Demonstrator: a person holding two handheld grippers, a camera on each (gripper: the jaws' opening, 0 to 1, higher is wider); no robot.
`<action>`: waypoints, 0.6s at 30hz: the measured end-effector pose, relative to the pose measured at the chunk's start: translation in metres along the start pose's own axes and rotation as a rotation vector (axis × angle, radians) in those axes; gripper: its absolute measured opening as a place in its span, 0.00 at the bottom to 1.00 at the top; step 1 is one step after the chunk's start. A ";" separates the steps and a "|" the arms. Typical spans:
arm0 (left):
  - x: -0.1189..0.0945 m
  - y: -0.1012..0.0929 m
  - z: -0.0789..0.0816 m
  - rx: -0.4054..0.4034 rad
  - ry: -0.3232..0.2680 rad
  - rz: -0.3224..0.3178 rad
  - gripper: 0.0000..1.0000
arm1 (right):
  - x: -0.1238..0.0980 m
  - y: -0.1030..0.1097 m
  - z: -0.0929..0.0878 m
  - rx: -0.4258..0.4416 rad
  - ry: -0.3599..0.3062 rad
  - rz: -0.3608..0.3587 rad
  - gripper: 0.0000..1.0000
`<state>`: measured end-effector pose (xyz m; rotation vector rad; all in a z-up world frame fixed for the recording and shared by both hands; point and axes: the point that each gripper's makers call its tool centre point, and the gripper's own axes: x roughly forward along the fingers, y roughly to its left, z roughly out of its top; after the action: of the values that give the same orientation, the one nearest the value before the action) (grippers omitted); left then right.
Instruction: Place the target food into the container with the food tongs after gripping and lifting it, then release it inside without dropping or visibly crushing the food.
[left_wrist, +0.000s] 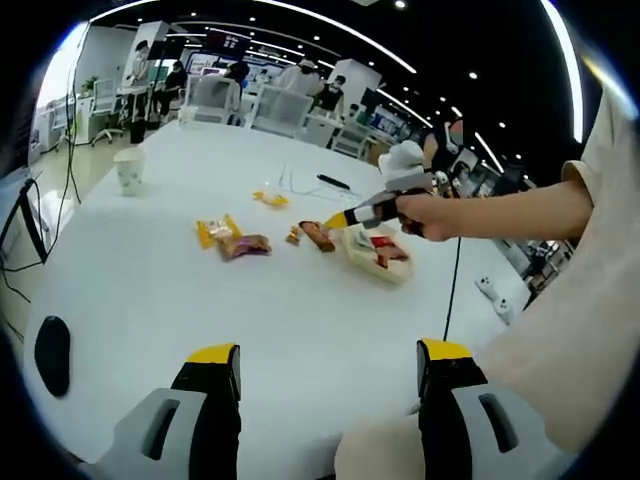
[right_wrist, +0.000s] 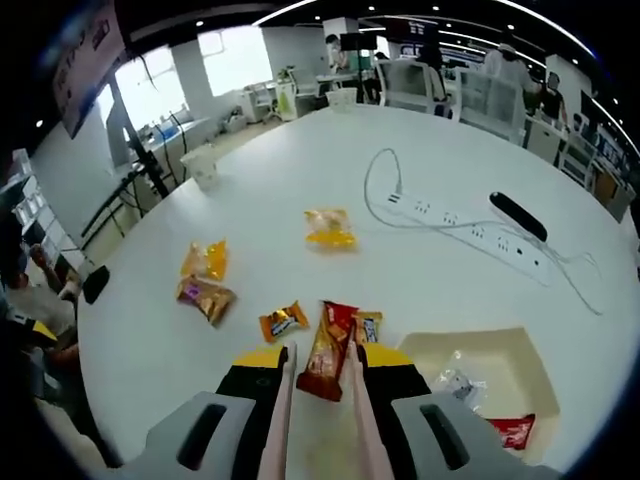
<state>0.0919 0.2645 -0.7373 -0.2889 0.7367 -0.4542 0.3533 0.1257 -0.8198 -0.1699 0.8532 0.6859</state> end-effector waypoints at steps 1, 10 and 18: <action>0.000 0.001 0.000 -0.005 0.000 0.000 0.71 | 0.000 0.000 0.001 -0.003 -0.002 0.000 0.27; 0.001 0.004 -0.001 -0.009 0.006 0.000 0.71 | 0.002 0.008 0.001 -0.006 0.004 0.001 0.27; 0.001 0.008 -0.001 -0.016 0.014 0.002 0.71 | 0.010 0.004 -0.001 -0.005 0.018 0.000 0.27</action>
<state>0.0938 0.2709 -0.7420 -0.3003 0.7540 -0.4488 0.3549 0.1334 -0.8277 -0.1806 0.8688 0.6871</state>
